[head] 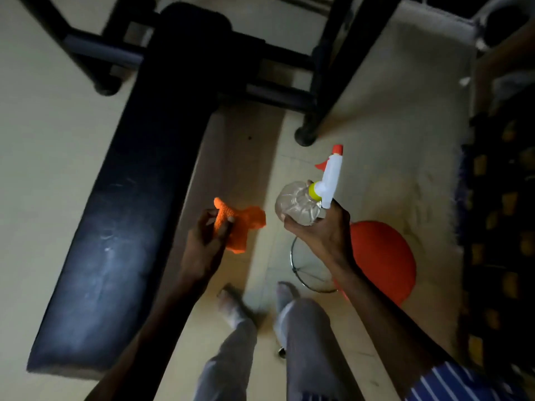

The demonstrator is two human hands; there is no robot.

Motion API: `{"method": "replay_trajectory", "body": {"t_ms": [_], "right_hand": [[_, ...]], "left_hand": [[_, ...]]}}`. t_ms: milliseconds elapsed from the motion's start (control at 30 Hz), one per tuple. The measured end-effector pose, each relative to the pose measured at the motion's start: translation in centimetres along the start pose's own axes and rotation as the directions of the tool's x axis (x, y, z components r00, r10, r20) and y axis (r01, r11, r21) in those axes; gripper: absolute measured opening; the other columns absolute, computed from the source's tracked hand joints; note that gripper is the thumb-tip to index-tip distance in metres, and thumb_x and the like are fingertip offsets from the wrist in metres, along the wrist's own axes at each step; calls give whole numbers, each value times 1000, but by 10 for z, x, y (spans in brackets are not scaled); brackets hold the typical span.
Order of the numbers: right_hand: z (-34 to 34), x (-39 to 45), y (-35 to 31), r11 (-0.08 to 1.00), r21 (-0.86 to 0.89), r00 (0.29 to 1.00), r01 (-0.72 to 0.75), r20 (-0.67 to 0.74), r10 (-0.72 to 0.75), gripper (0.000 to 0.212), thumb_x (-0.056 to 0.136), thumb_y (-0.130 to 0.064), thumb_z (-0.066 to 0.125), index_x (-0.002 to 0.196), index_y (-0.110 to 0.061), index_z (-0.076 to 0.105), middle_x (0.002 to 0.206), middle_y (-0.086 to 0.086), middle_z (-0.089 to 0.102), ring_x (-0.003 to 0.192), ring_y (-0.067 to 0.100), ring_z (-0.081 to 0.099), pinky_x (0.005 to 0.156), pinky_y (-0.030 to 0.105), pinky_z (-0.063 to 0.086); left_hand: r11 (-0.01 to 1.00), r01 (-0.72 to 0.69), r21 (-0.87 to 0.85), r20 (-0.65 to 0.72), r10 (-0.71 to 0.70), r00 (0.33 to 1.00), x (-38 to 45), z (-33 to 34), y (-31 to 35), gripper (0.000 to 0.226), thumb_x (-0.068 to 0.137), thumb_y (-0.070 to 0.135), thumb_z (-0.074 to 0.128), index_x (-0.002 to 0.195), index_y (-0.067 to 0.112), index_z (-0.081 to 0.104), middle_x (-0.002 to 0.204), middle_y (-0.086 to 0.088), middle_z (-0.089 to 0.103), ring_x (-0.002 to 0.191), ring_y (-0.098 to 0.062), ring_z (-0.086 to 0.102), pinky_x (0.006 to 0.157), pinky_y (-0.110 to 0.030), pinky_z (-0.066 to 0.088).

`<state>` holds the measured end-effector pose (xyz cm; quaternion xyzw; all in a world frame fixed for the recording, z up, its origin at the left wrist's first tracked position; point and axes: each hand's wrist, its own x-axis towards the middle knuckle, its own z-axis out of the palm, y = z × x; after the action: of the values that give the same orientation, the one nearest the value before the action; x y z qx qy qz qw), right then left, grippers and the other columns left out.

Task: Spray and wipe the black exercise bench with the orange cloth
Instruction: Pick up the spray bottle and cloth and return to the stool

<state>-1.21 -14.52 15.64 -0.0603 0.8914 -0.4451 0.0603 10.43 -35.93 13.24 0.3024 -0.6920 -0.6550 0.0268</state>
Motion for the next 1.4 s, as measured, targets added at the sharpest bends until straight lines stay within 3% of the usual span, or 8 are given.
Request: {"method": "replay_trajectory", "body": {"t_ms": [167, 300, 500, 700, 867, 1000, 1167, 1400], "right_hand": [[-76, -33, 54, 993, 3, 985, -118, -124, 118, 61, 66, -37, 95, 121, -35, 68, 105, -14, 77, 101, 12, 74, 91, 42, 62], [-128, -56, 102, 977, -18, 959, -214, -195, 206, 49, 63, -51, 90, 100, -63, 59, 89, -38, 68, 91, -9, 67, 90, 26, 59], [-186, -85, 196, 965, -14, 947, -262, -195, 255, 70, 61, -51, 96, 124, -34, 68, 108, -19, 75, 104, 11, 74, 86, 45, 66], [-231, -101, 272, 969, -11, 956, -246, -166, 241, 71, 60, -53, 92, 121, -48, 58, 106, -42, 67, 103, 9, 73, 85, 43, 66], [-255, -102, 320, 978, -31, 967, -206, -159, 198, 76, 62, -54, 89, 130, -42, 59, 106, -17, 74, 96, 18, 75, 82, 47, 66], [-263, -92, 345, 985, -16, 972, -171, -164, 166, 72, 63, -52, 91, 126, -47, 58, 106, -36, 66, 99, 13, 74, 83, 44, 66], [-245, -73, 363, 993, -16, 983, -117, -147, 114, 75, 63, -45, 94, 127, -46, 54, 108, -35, 66, 102, 15, 73, 81, 46, 66], [-212, -65, 371, 996, -28, 993, -88, -76, 85, 83, 65, -48, 97, 136, -33, 57, 116, -25, 63, 109, -9, 58, 91, 5, 48]], "left_hand": [[998, -5, 55, 176, -4, 984, -13, 73, 8, 41, 91, 59, 65, 116, 26, 66, 104, -1, 79, 96, -20, 76, 82, -44, 61], [999, -15, 37, 275, 4, 961, -29, 142, 7, 17, 99, 35, 67, 109, 22, 66, 93, 14, 80, 81, 0, 75, 65, -15, 57], [996, 83, 18, 370, -84, 925, -57, 239, -19, 5, 102, 20, 64, 105, 24, 64, 84, 11, 80, 72, -1, 73, 63, -19, 58], [990, 142, 14, 372, -137, 918, -80, 322, -45, 4, 103, 27, 66, 99, 26, 65, 77, 6, 74, 67, -7, 64, 59, -22, 54], [988, 154, 17, 377, -149, 914, -91, 387, -51, 13, 103, 21, 64, 108, 10, 61, 77, 6, 70, 71, -11, 61, 64, -22, 51], [976, 204, -82, 427, -150, 892, -82, 404, -59, 23, 103, 25, 65, 116, 7, 59, 94, -6, 68, 87, -21, 63, 76, -35, 54], [957, 240, 164, 247, -276, 929, -55, 387, -109, 15, 101, 22, 66, 114, 14, 63, 94, -7, 73, 88, -31, 68, 78, -43, 60], [881, 138, 452, 113, -211, 971, -45, 379, -138, 20, 97, 27, 69, 112, 14, 68, 96, -11, 78, 83, -34, 76, 75, -51, 65]]}}
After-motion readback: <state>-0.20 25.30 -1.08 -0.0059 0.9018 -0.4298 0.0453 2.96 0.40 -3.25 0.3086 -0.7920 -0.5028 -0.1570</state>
